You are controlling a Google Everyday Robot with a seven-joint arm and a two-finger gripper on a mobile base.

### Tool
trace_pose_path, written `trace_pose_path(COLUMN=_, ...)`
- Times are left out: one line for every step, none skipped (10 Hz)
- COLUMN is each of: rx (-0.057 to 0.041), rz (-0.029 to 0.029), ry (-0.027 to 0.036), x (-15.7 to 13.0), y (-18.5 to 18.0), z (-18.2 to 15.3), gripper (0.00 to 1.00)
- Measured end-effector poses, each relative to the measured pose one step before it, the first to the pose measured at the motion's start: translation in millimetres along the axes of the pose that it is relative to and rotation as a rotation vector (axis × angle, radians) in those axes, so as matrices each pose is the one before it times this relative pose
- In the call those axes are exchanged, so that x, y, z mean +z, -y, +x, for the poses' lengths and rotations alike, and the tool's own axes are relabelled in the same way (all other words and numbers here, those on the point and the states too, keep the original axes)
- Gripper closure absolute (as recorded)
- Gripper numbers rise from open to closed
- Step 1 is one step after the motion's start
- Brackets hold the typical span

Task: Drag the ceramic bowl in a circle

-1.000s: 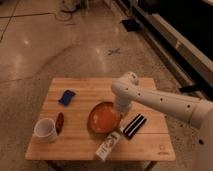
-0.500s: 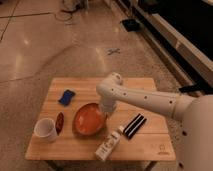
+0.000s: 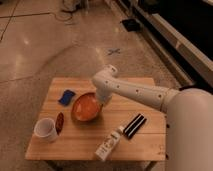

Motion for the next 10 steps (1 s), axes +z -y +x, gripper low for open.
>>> trace_pose_path(rx=0.03142, rz=-0.00666, ry=-0.01251, x=2.48, y=-4.64, z=10.2, gripper=0.83)
trace_pose_path(rx=0.03325, rz=-0.00925, ry=-0.01286, x=2.55, y=-6.96, z=10.2, gripper=0.73)
trace_pose_path(rx=0.02521, rz=-0.00812, ry=-0.00676, x=2.32, y=-7.61, z=6.3, gripper=0.65)
trace_pose_path(rx=0.03473, rz=-0.01336, ry=-0.00412, x=2.41, y=-13.02, z=6.25, gripper=0.55)
trace_pose_path(rx=0.03068, rz=-0.00998, ry=0.00125, x=1.25, y=-12.45, z=2.97, gripper=0.45)
trace_pose_path(rx=0.02924, rz=-0.00796, ry=0.00956, x=0.64, y=-12.89, z=-1.27, gripper=0.36)
trace_pose_path(rx=0.03204, rz=-0.00984, ry=0.0153, x=-0.81, y=-17.24, z=-5.68, gripper=0.24)
trace_pose_path(rx=0.01691, rz=0.00362, ry=0.01475, x=-2.93, y=-6.35, z=-7.92, gripper=0.2)
trace_pose_path(rx=0.01232, rz=0.01293, ry=0.013, x=-5.08, y=-1.48, z=-9.11, gripper=0.2)
trace_pose_path(rx=0.00963, rz=0.00993, ry=0.0094, x=-3.96, y=-1.61, z=-6.49, gripper=0.2)
